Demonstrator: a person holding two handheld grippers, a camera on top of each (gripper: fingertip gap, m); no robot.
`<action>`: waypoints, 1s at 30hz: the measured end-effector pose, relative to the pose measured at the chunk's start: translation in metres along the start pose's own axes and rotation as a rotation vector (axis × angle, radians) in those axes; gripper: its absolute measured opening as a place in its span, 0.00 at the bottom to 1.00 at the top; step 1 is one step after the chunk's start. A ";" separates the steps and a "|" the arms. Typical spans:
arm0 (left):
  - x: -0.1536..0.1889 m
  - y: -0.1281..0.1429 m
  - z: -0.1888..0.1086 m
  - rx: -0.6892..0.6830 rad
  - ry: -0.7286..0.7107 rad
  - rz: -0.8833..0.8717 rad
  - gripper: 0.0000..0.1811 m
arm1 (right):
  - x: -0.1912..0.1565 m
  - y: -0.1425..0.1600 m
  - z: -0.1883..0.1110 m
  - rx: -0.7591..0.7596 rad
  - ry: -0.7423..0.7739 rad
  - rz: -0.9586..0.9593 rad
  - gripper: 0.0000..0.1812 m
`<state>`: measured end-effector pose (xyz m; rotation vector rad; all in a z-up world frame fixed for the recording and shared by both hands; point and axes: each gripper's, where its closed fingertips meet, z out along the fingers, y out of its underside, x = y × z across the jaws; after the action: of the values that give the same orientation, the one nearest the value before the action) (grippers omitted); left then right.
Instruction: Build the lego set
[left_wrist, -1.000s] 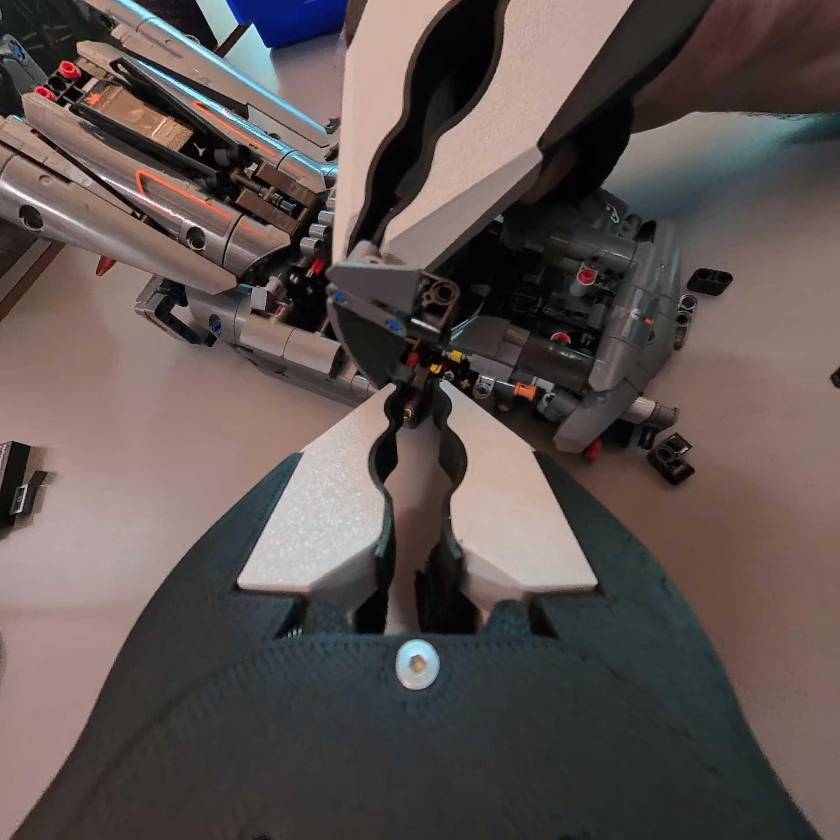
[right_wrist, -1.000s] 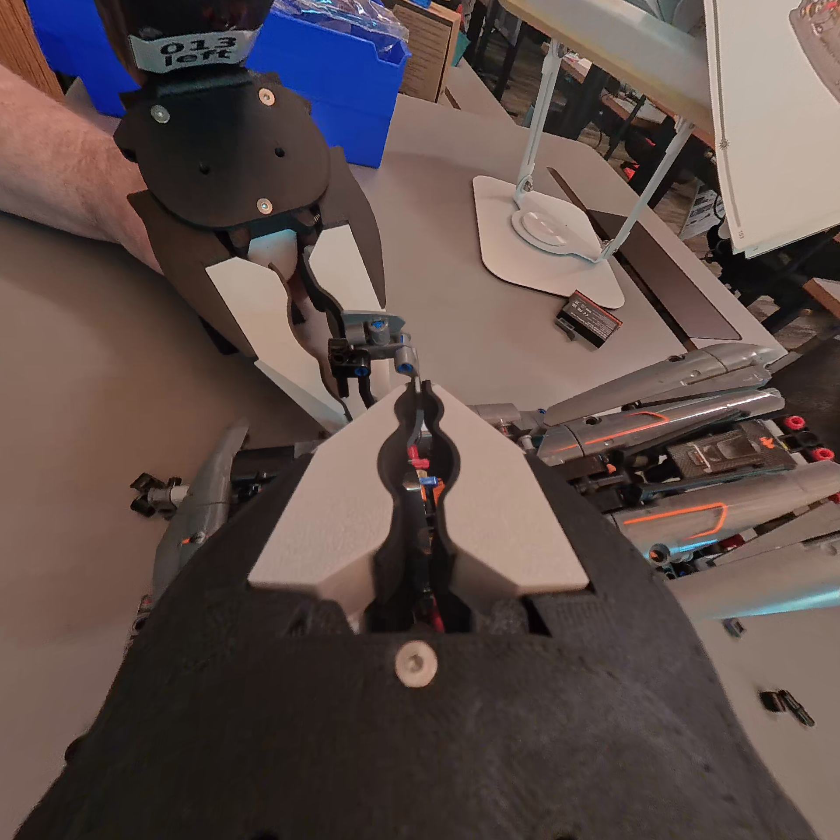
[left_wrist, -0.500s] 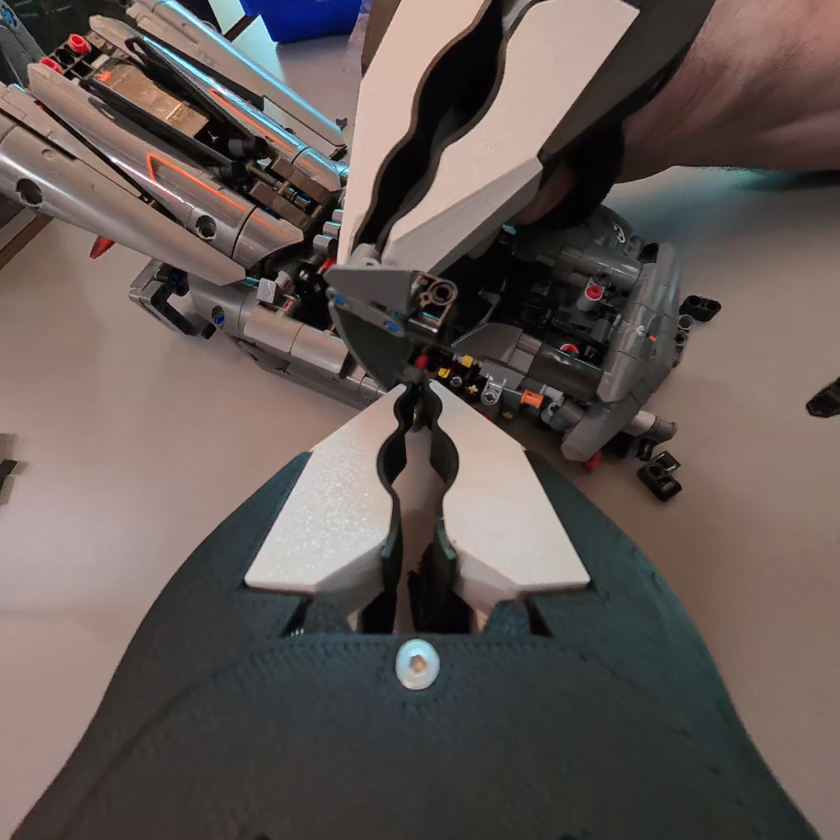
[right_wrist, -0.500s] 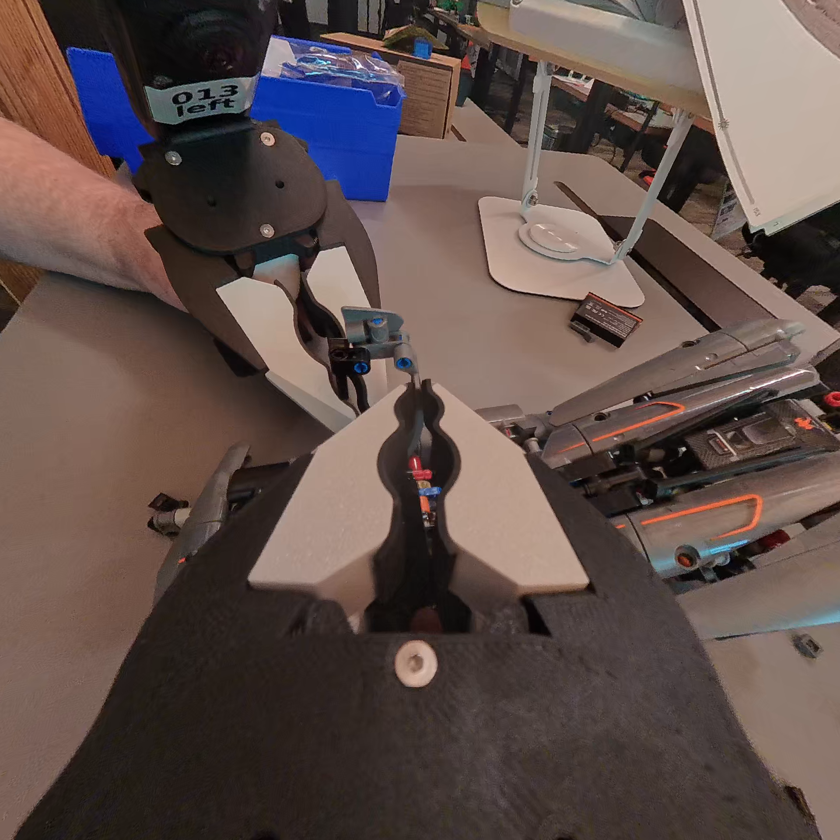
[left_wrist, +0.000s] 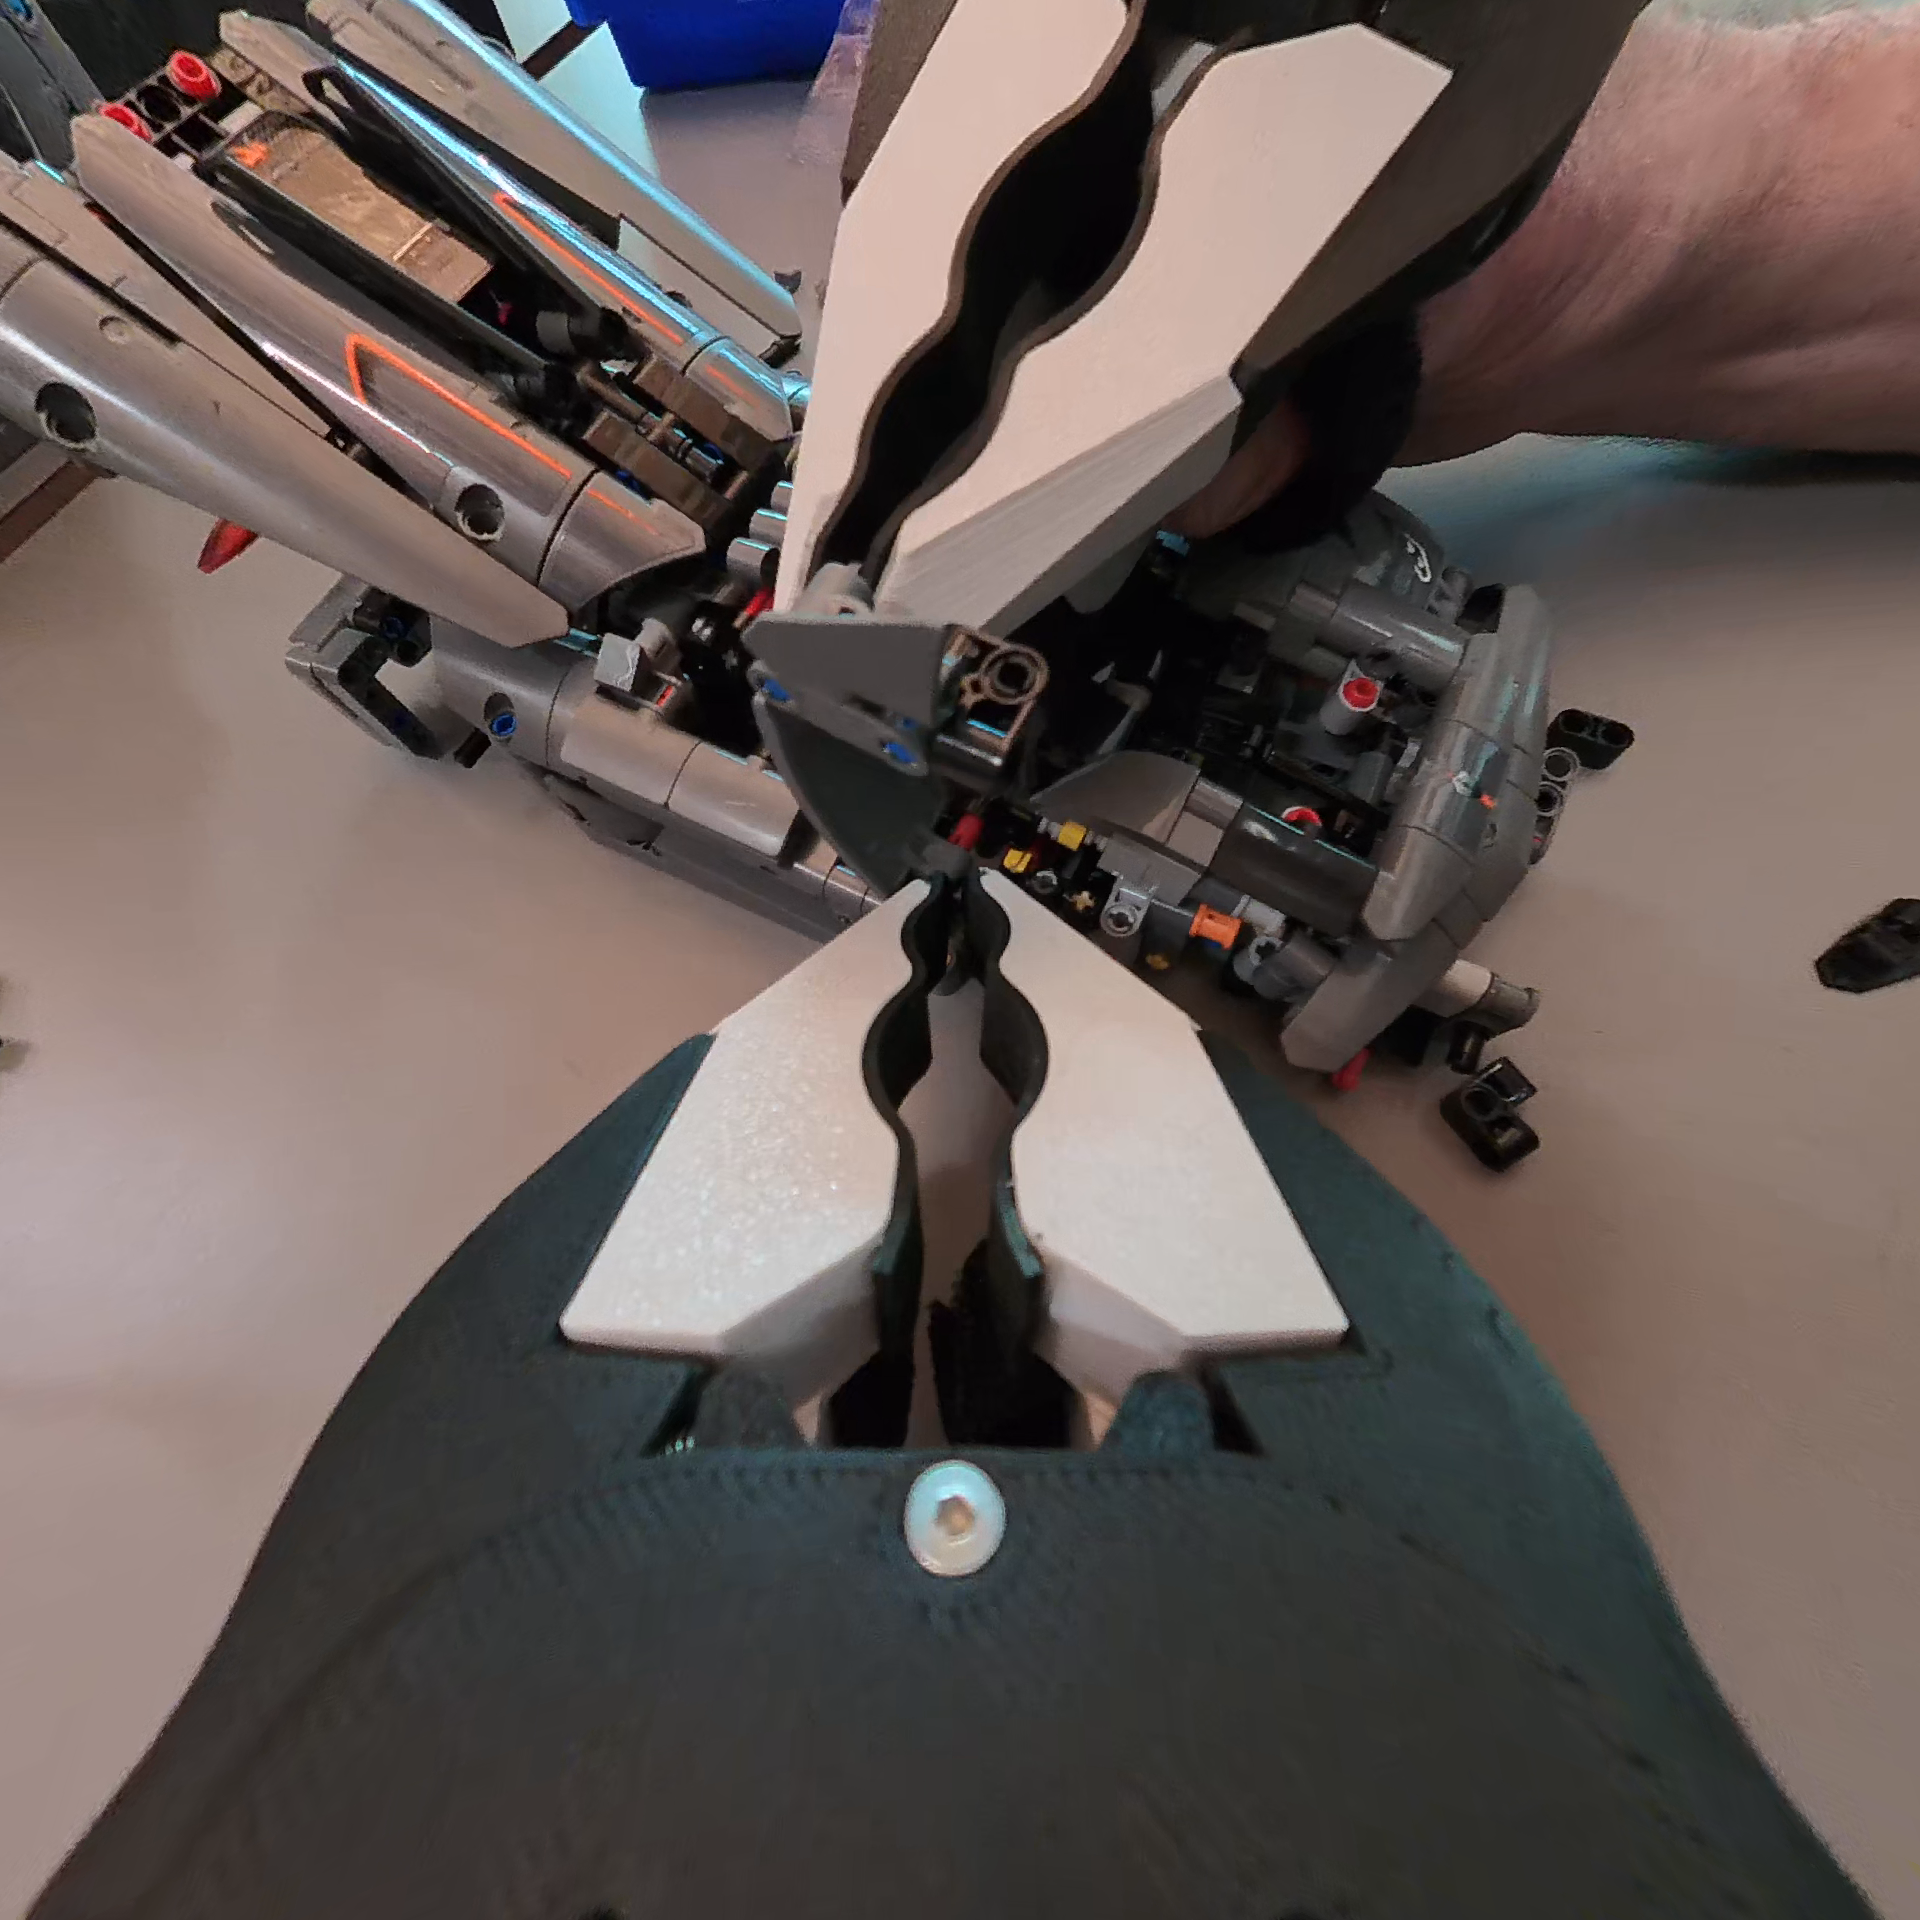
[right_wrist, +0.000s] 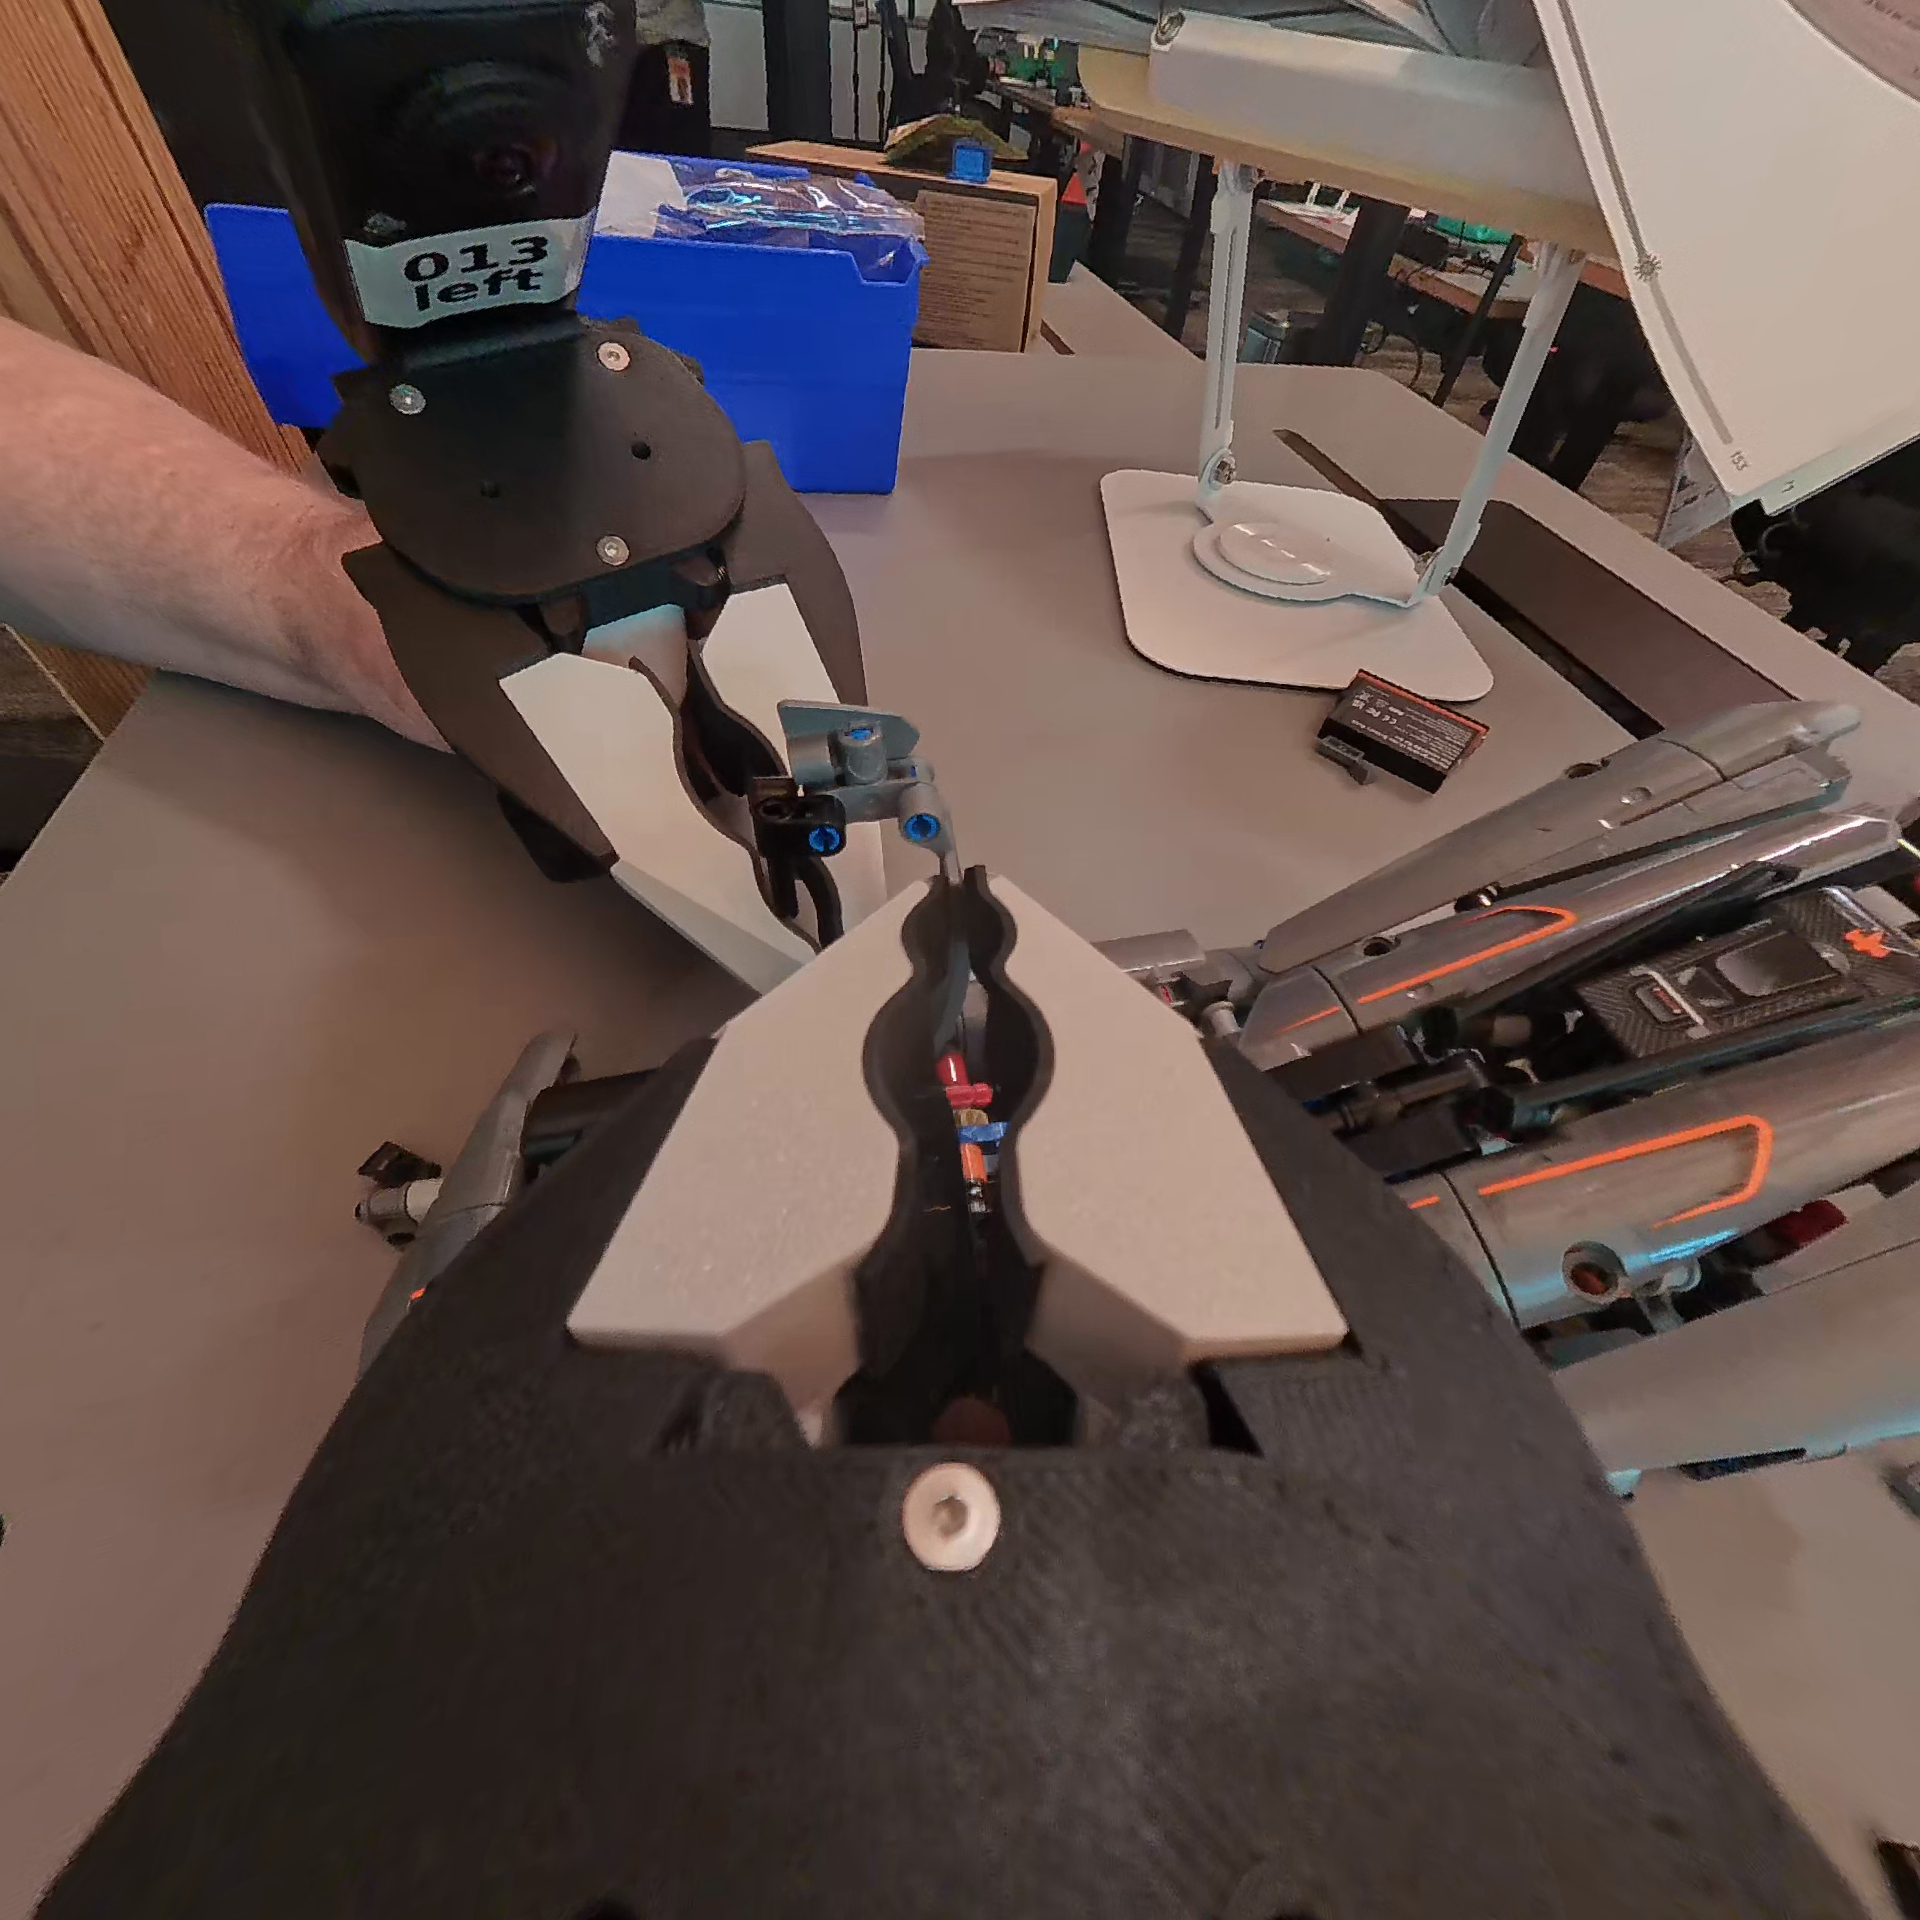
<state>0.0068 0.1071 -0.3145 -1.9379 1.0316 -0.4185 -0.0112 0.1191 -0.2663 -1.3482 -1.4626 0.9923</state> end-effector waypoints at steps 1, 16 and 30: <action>0.000 0.000 0.000 0.000 0.003 -0.003 0.00 | 0.000 0.000 0.000 0.001 0.000 0.000 0.01; 0.002 -0.002 0.002 -0.010 -0.031 0.054 0.00 | -0.002 0.000 -0.006 0.023 -0.034 0.017 0.00; -0.002 -0.004 0.005 -0.024 -0.019 0.153 0.00 | -0.005 0.000 -0.012 0.044 -0.055 0.055 0.01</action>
<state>0.0104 0.1117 -0.3140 -1.8650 1.1680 -0.3023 0.0003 0.1139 -0.2635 -1.3448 -1.4426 1.0982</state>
